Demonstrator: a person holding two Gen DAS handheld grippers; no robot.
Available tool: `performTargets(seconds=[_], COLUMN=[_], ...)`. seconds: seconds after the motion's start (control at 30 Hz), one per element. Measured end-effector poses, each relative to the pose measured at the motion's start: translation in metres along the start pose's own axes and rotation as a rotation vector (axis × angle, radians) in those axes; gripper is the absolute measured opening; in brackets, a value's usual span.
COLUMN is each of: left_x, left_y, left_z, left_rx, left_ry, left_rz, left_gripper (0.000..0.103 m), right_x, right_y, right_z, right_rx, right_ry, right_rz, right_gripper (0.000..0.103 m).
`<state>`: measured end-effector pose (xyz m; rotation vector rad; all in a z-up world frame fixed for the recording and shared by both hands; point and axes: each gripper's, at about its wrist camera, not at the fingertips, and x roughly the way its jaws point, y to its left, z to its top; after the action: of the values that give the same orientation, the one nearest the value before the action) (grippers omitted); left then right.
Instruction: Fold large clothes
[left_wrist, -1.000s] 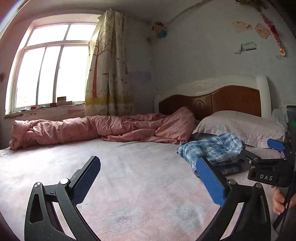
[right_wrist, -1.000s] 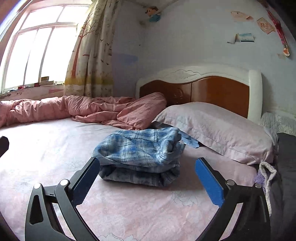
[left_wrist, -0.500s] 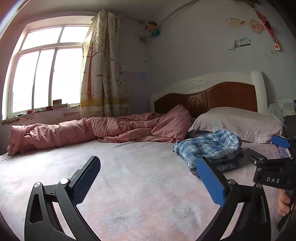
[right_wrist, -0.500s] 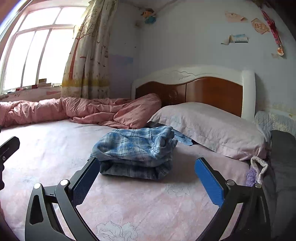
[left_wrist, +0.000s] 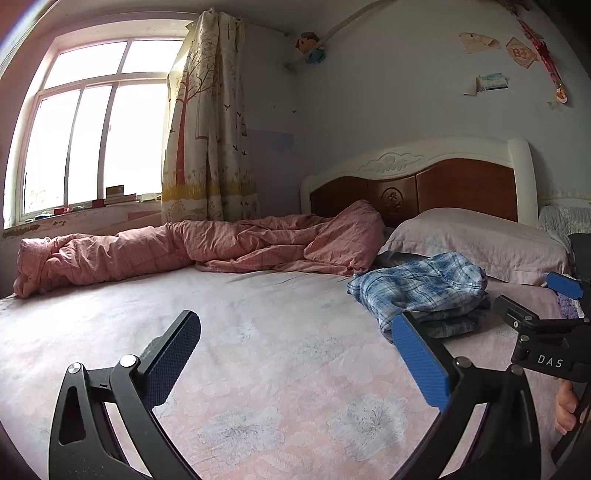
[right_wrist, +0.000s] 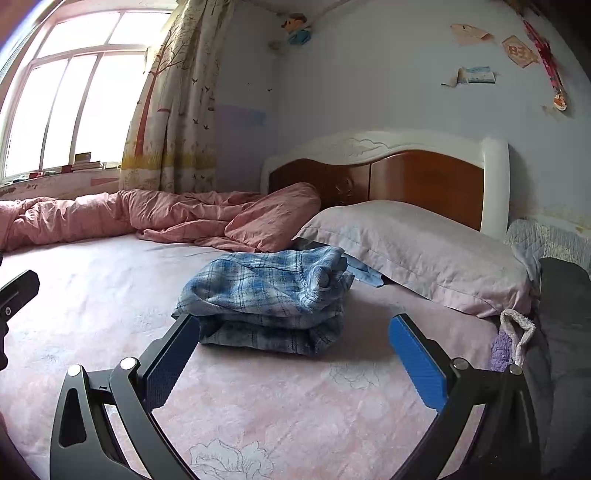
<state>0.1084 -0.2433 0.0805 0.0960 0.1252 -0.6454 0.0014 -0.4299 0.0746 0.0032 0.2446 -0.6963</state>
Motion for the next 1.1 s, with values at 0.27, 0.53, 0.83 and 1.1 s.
performTargets(seconds=[0.27,0.53,0.83,1.1], left_x=[0.0027,0.0038,0.0061,0.0078], left_y=[-0.0032,-0.0054,-0.01,-0.0069], left_z=[-0.0007,-0.0016,-0.0024,-0.0024], left_rx=[0.018,0.025,0.041,0.03], left_ry=[0.002,0.007,0.022,0.034], left_rz=[0.001,-0.001,-0.004,-0.007], left_gripper=[0.103,0.103,0.103,0.103], right_x=[0.0027,0.0043,0.0056,0.0063], right_y=[0.0009,0.0009,0.0008,0.0005], right_z=[-0.0022,-0.002,-0.0017,-0.0013], right_rx=[0.0,-0.009,-0.013,-0.014], right_ry=[0.005,0.01,0.012,0.012], right_rz=[0.002,0.002,0.003,0.004], right_gripper=[0.103,0.103,0.103,0.103])
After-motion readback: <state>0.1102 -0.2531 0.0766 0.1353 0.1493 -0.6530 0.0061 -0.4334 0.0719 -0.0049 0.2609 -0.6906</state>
